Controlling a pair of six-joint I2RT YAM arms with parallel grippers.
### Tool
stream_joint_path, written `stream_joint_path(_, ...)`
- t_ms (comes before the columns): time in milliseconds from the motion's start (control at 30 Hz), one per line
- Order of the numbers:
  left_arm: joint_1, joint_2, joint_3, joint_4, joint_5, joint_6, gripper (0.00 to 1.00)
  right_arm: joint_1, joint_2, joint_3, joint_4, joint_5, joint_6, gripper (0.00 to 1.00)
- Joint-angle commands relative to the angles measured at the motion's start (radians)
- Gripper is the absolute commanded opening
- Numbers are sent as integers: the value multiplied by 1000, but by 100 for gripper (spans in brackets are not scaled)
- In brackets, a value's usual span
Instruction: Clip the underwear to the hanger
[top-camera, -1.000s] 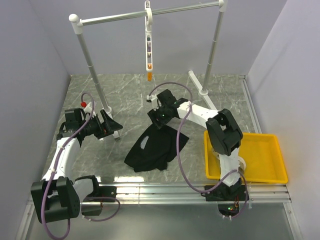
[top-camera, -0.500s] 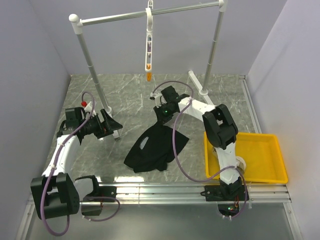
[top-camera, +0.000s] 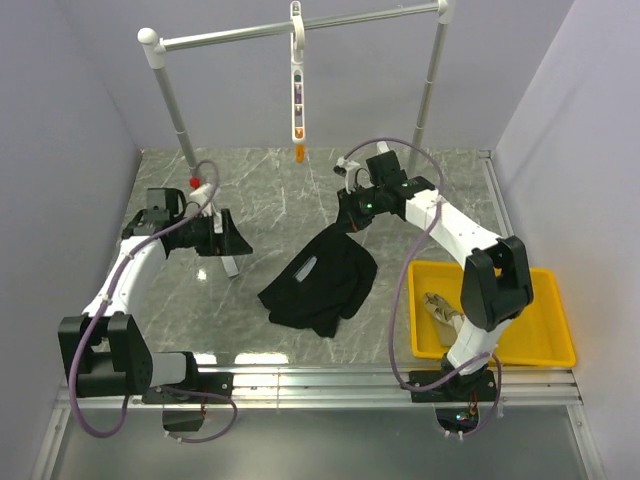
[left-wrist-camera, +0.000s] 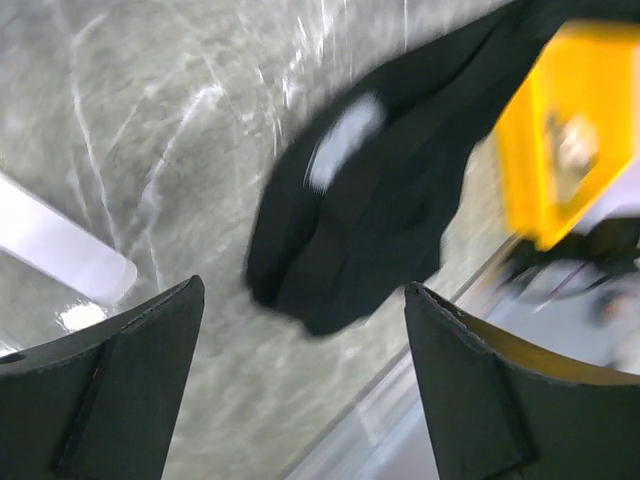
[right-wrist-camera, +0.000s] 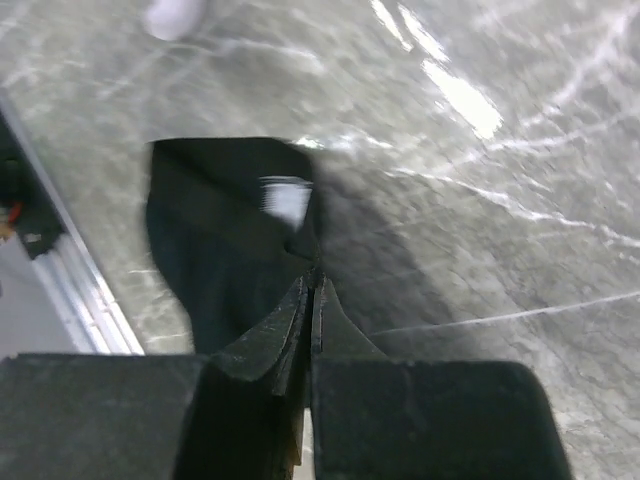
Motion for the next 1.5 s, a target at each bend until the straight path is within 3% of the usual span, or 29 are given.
stream_joint_path(0, -59, 19, 34, -141, -57, 349, 87, 3, -36, -31, -30, -49, -8, 0)
stream_joint_path(100, -122, 40, 20, -200, -101, 501, 87, 2, -39, -46, -28, -54, -12, 0)
stream_joint_path(200, -137, 74, 5, -190, -122, 549, 88, 3, -48, -58, -27, -57, -11, 0)
stream_joint_path(367, -180, 171, 37, -107, -135, 492, 86, 1, -74, -72, -36, -55, -6, 0)
stream_joint_path(500, -271, 284, 75, -139, -140, 497, 81, -2, -94, -77, -51, -54, -11, 0)
stream_joint_path(700, -314, 396, 75, -98, -171, 464, 77, -5, -119, -89, -56, -60, -6, 0)
stream_joint_path(1000, -317, 439, 103, -36, -99, 431, 45, -17, -145, -100, -67, -78, -1, 0)
stream_joint_path(1100, -317, 412, 103, -20, -91, 431, 23, -28, -154, -100, -71, -75, -3, 0)
stream_joint_path(1133, -317, 401, 106, -23, -97, 434, 3, -34, -162, -98, -76, -72, -3, 0)
stream_joint_path(1467, -205, 121, 112, -79, -146, 499, 0, -174, -235, -64, -117, -66, -28, 0)
